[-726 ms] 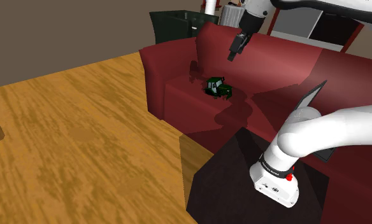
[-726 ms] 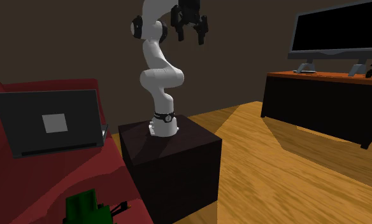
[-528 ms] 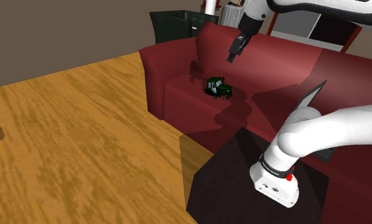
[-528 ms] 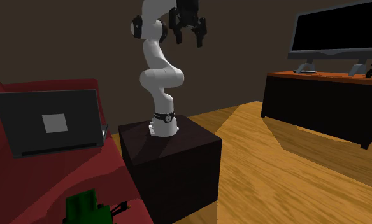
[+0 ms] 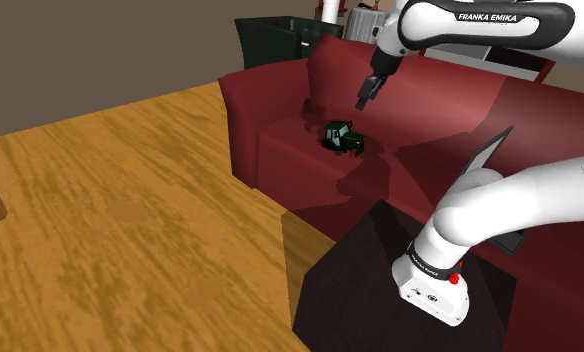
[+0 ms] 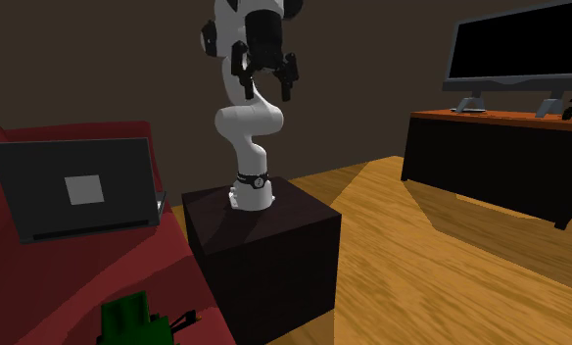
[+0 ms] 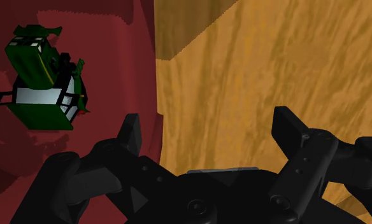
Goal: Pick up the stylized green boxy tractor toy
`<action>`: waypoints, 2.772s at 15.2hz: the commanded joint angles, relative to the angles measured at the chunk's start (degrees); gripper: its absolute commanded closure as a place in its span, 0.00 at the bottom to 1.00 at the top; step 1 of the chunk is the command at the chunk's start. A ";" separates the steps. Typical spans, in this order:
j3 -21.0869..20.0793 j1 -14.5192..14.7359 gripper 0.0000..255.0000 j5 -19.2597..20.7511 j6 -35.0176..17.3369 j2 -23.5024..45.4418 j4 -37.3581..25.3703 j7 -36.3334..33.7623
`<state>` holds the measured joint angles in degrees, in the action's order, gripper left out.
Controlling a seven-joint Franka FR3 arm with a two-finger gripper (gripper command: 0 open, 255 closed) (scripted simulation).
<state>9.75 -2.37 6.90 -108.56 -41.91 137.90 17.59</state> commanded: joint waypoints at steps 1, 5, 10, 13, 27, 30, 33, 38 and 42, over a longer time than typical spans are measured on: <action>2.06 -0.43 0.00 0.65 -3.04 2.44 0.53 1.71; 6.34 -1.10 0.00 1.53 -8.91 7.64 1.20 5.31; 11.84 -1.32 0.00 1.18 -16.05 15.66 0.42 10.37; 15.22 -1.02 0.00 -0.21 -20.06 21.21 -0.90 13.95; 24.16 -3.16 0.00 -24.65 -30.73 53.80 -16.05 39.77; 22.51 -6.82 0.00 -30.20 -30.67 60.99 -21.28 44.57; 21.12 -9.10 0.00 -32.80 -31.03 64.87 -23.95 46.75; 19.52 -10.27 0.00 -35.34 -33.62 67.53 -23.63 48.67; 18.96 -10.72 1.00 -36.19 -34.43 68.45 -23.63 49.35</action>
<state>28.76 -13.05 -29.19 -142.88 26.45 114.26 66.87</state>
